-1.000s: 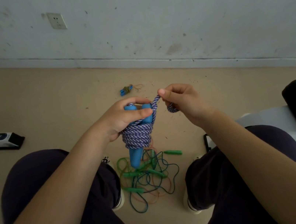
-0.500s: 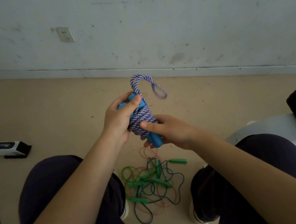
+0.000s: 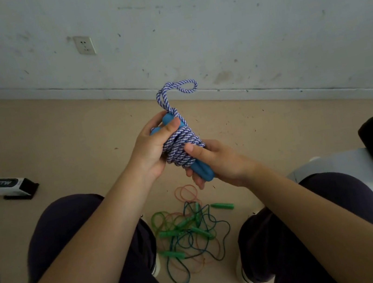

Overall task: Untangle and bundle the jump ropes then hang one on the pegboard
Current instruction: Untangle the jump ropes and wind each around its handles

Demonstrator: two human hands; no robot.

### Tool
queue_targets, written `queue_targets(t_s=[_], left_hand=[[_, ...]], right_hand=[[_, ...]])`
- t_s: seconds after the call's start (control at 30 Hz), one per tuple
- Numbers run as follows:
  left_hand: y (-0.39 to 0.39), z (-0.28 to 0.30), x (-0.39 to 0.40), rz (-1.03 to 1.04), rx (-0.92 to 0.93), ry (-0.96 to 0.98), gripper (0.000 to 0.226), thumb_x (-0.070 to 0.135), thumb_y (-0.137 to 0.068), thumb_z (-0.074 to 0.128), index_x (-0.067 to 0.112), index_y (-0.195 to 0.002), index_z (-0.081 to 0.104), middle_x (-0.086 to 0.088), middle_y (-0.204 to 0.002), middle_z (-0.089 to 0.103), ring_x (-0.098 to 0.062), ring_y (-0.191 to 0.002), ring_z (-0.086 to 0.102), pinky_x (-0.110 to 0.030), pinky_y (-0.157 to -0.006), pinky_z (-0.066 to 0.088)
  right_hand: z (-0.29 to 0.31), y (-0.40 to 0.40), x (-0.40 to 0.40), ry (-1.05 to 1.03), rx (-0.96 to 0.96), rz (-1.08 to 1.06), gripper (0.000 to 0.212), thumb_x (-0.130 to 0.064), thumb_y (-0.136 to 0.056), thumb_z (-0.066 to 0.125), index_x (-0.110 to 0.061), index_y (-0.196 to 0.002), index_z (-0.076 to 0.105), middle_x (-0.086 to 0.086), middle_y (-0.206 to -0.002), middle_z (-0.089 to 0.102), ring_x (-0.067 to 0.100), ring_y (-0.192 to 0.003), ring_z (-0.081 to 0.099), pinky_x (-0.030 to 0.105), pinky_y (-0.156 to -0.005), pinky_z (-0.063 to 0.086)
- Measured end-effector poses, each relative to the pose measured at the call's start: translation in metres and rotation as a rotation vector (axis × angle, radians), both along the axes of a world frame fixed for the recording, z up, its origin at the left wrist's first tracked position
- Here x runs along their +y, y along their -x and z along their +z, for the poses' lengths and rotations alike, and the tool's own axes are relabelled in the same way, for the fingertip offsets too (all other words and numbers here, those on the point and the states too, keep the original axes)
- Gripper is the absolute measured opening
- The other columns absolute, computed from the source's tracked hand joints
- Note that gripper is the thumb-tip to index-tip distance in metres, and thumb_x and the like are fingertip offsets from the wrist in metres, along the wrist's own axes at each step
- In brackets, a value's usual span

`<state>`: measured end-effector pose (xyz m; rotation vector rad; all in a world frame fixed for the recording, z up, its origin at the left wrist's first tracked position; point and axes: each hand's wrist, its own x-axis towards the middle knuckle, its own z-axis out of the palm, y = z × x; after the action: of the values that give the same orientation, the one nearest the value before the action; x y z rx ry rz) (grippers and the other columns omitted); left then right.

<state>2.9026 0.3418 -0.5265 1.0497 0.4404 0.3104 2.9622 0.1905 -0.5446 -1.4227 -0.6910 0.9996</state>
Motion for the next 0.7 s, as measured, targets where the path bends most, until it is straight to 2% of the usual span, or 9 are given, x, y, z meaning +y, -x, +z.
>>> queue_targets(t_s=[0.07,0.13,0.23,0.33,0.4,0.47,0.57,0.7], left_hand=[[-0.001,-0.006,-0.003,0.137,0.043,-0.003,0.040,0.006,-0.080,0.078,-0.001,-0.117,0.065,-0.019,-0.101,0.072,-0.024,-0.084,0.069,-0.033,-0.076,0.058],[-0.003,-0.013,-0.006,0.248,0.070,-0.019,0.029,0.003,-0.079,0.079,0.009,-0.107,0.070,-0.007,-0.088,0.076,-0.016,-0.073,0.072,-0.027,-0.065,0.058],[-0.004,-0.013,-0.004,0.256,0.073,0.000,0.038,0.004,-0.079,0.080,0.008,-0.115,0.068,-0.012,-0.099,0.073,-0.020,-0.078,0.071,-0.031,-0.070,0.059],[-0.005,-0.006,0.001,0.168,-0.010,0.016,0.059,0.011,-0.074,0.081,0.000,-0.129,0.060,-0.018,-0.105,0.067,-0.027,-0.089,0.067,-0.039,-0.079,0.059],[-0.005,-0.005,0.001,0.101,-0.066,0.009,0.060,0.013,-0.074,0.081,-0.002,-0.127,0.058,-0.025,-0.111,0.062,-0.037,-0.101,0.061,-0.052,-0.095,0.052],[-0.005,-0.006,0.000,0.083,-0.079,-0.003,0.056,0.011,-0.076,0.081,-0.002,-0.126,0.059,-0.029,-0.116,0.061,-0.041,-0.106,0.059,-0.059,-0.102,0.047],[-0.006,-0.003,-0.005,0.170,-0.026,-0.061,0.054,0.005,-0.079,0.080,0.002,-0.129,0.061,-0.027,-0.124,0.065,-0.032,-0.100,0.066,-0.049,-0.096,0.055],[-0.007,-0.006,-0.009,0.257,-0.016,-0.141,0.048,0.007,-0.078,0.083,0.009,-0.123,0.066,-0.019,-0.119,0.070,-0.022,-0.090,0.071,-0.034,-0.081,0.060]], right_hand=[[-0.002,0.002,0.002,0.100,-0.010,-0.060,0.046,-0.052,-0.096,0.052,-0.008,-0.097,0.061,0.012,-0.075,0.069,0.027,-0.058,0.065,0.035,-0.055,0.056],[-0.007,0.004,0.006,0.267,-0.118,-0.130,0.056,-0.062,-0.095,0.046,-0.009,-0.092,0.062,0.008,-0.067,0.070,0.025,-0.054,0.064,0.033,-0.050,0.055],[-0.009,0.006,0.009,0.355,-0.197,-0.202,0.065,-0.068,-0.092,0.042,-0.008,-0.078,0.062,0.004,-0.050,0.062,0.017,-0.037,0.052,0.020,-0.037,0.041],[-0.004,0.004,0.006,0.238,-0.125,-0.227,0.066,-0.072,-0.083,0.047,-0.007,-0.078,0.060,0.007,-0.048,0.060,0.016,-0.032,0.045,0.017,-0.036,0.035],[-0.002,0.005,0.003,0.168,-0.089,-0.223,0.066,-0.072,-0.079,0.049,-0.006,-0.079,0.059,0.008,-0.049,0.058,0.015,-0.032,0.042,0.017,-0.036,0.032],[-0.002,0.006,0.001,0.146,-0.099,-0.224,0.063,-0.068,-0.080,0.049,-0.006,-0.078,0.058,0.007,-0.048,0.057,0.014,-0.032,0.041,0.017,-0.036,0.031],[-0.001,0.008,0.002,0.142,-0.117,-0.267,0.058,-0.063,-0.082,0.051,-0.005,-0.077,0.056,0.006,-0.047,0.056,0.014,-0.032,0.041,0.018,-0.036,0.031],[-0.004,0.007,0.005,0.152,-0.186,-0.325,0.048,-0.053,-0.090,0.055,-0.008,-0.073,0.056,0.007,-0.045,0.056,0.017,-0.031,0.041,0.019,-0.034,0.032]])
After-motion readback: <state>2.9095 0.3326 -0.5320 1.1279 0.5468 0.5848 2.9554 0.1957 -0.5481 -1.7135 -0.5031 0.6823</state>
